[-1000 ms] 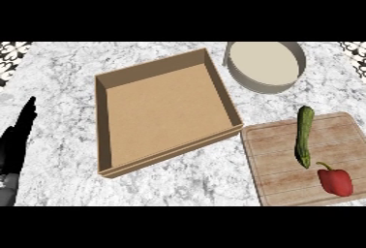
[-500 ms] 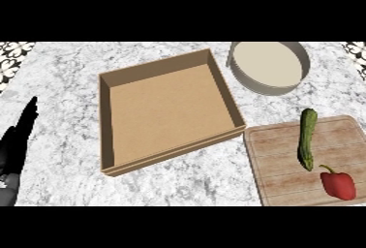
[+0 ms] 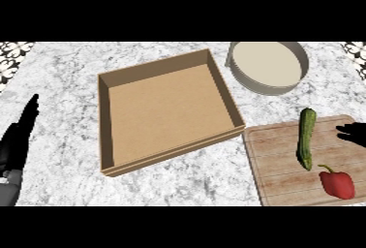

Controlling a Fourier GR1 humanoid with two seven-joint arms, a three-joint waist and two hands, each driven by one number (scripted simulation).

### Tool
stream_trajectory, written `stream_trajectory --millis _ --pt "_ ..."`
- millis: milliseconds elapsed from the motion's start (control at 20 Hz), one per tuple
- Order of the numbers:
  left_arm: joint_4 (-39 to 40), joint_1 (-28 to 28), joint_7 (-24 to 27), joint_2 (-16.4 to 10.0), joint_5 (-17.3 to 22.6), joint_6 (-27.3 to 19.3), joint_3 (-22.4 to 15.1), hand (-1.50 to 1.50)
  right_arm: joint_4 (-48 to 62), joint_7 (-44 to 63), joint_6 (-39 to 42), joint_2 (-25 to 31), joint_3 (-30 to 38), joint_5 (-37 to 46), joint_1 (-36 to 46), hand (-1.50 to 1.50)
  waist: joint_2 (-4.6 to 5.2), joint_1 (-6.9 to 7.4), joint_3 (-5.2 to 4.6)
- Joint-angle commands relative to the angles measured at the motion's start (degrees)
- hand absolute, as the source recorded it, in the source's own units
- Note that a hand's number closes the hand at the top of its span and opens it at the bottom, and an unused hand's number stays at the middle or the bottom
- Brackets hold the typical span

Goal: Pick the bell pepper from the cutting board and place it in the cardboard box

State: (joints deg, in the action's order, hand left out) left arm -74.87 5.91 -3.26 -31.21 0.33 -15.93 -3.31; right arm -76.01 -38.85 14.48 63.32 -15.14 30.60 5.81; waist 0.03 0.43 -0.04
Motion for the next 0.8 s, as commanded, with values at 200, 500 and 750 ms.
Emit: stream_trajectory --millis 200,500,750 --pt "1.0 -0.56 1.22 1.81 -1.8 1.59 2.31 0.0 -4.27 10.23 3.38 -7.36 -1.92 9.96 1.75 -1.5 -0.02 -0.25 0.03" --pt "-1.71 -1.98 1.02 4.05 -4.76 2.26 3.16 0.0 -4.23 6.41 4.79 -9.14 1.41 14.39 -0.72 -1.5 -0.07 -0.37 0.04" --pt "0.0 0.23 -0.27 5.9 -6.77 2.3 4.4 0.0 -4.7 4.34 5.03 -12.11 3.23 17.01 -2.18 -1.5 -0.06 -0.54 0.04"
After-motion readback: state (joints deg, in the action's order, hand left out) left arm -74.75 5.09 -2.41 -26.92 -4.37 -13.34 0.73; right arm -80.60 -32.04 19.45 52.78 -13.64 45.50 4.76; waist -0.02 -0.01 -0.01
